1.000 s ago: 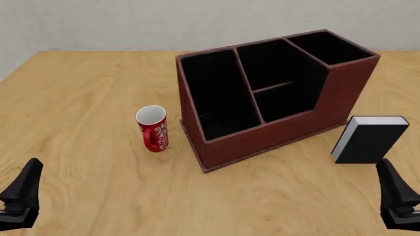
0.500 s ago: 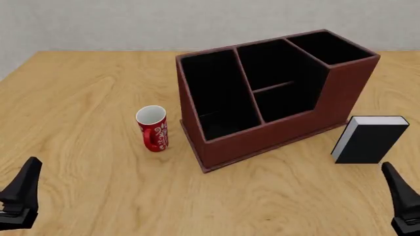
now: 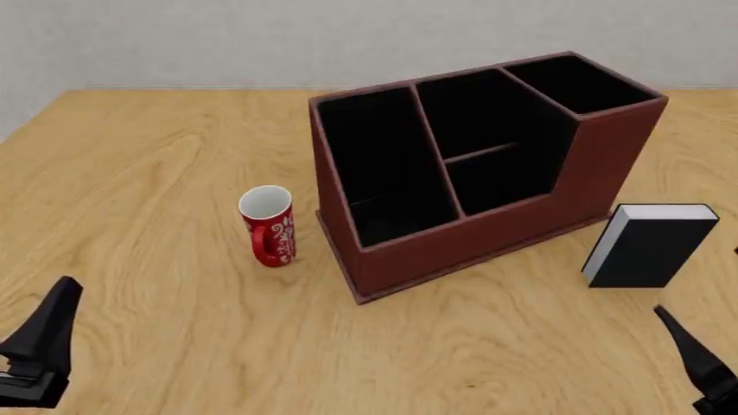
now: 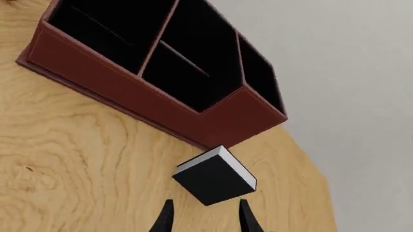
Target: Pick up the book and place it in the left compartment of the caddy.
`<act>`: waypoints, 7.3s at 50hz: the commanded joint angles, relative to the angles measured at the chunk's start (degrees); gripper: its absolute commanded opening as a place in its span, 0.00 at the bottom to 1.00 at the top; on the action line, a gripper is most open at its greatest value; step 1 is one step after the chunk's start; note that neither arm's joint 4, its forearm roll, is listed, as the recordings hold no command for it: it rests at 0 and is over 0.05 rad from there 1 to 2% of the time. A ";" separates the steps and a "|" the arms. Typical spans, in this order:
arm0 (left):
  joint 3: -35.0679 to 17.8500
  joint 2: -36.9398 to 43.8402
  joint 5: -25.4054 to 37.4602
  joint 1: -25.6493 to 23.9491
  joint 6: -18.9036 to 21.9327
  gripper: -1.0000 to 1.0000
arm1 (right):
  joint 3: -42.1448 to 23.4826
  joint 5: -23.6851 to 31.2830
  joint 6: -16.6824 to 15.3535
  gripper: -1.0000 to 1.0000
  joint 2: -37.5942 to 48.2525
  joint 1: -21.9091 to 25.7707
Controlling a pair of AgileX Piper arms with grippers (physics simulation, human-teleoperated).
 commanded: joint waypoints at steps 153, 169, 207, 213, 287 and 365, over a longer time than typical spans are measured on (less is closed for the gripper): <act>-1.42 0.89 -0.77 1.21 -0.14 1.00 | -15.43 -19.98 -43.89 1.00 64.76 -16.92; -1.44 0.47 -0.61 0.97 -0.37 1.00 | -14.48 -16.33 -43.83 0.00 60.44 -17.03; -2.62 0.80 -0.44 -1.46 -0.14 1.00 | -10.59 1.84 -47.11 0.00 35.10 -19.36; -2.86 0.66 -0.38 -2.10 -0.40 1.00 | -11.71 7.40 -49.15 0.00 30.07 -21.27; -6.77 0.03 3.37 2.68 -1.92 1.00 | -64.10 39.17 32.49 0.00 45.38 30.31; -6.06 -0.05 1.03 1.41 0.90 1.00 | -70.22 39.17 27.00 0.00 60.85 29.45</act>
